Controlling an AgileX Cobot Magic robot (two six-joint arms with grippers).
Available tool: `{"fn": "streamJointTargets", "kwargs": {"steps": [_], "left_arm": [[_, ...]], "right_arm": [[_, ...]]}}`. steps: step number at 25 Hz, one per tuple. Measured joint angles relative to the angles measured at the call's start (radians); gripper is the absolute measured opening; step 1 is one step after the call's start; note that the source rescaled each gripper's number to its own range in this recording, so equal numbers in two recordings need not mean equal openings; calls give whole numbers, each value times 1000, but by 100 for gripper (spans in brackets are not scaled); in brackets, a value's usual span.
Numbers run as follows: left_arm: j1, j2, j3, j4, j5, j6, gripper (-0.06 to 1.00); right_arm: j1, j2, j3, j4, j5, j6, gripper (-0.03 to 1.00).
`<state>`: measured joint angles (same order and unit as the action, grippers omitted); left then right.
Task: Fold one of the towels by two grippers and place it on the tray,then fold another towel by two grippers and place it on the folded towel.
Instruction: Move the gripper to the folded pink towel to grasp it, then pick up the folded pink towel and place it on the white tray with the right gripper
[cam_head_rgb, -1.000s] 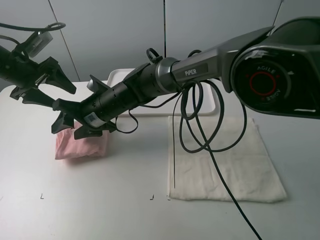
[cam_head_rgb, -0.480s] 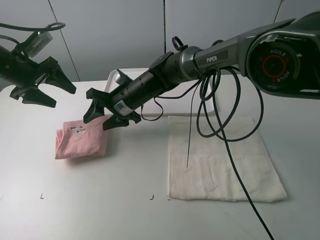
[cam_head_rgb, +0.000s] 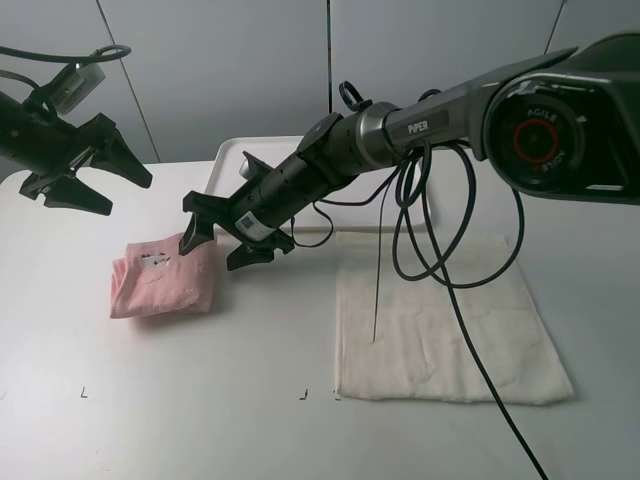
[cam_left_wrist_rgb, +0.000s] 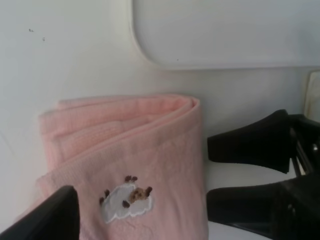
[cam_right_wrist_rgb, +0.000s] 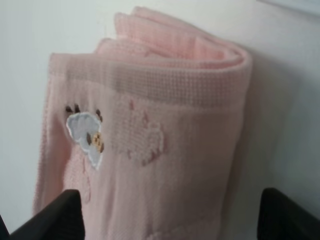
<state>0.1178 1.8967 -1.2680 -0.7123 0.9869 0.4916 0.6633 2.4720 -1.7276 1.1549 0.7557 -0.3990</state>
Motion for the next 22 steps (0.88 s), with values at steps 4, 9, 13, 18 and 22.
{"fn": "streamJointTargets", "kwargs": {"steps": [4, 9, 13, 18, 22], "left_arm": [[0, 0, 0, 0, 0, 0, 98], [0, 0, 0, 0, 0, 0, 98], [0, 0, 0, 0, 0, 0, 98], [0, 0, 0, 0, -2, 0, 98], [0, 0, 0, 0, -4, 0, 98]], "right_arm": [[17, 6, 0, 10, -16, 0, 76], [34, 27, -2, 35, -26, -3, 69], [55, 41, -2, 38, -32, -35, 34], [56, 41, -2, 59, -32, -80, 8], [54, 3, -2, 66, -44, -115, 8]]}}
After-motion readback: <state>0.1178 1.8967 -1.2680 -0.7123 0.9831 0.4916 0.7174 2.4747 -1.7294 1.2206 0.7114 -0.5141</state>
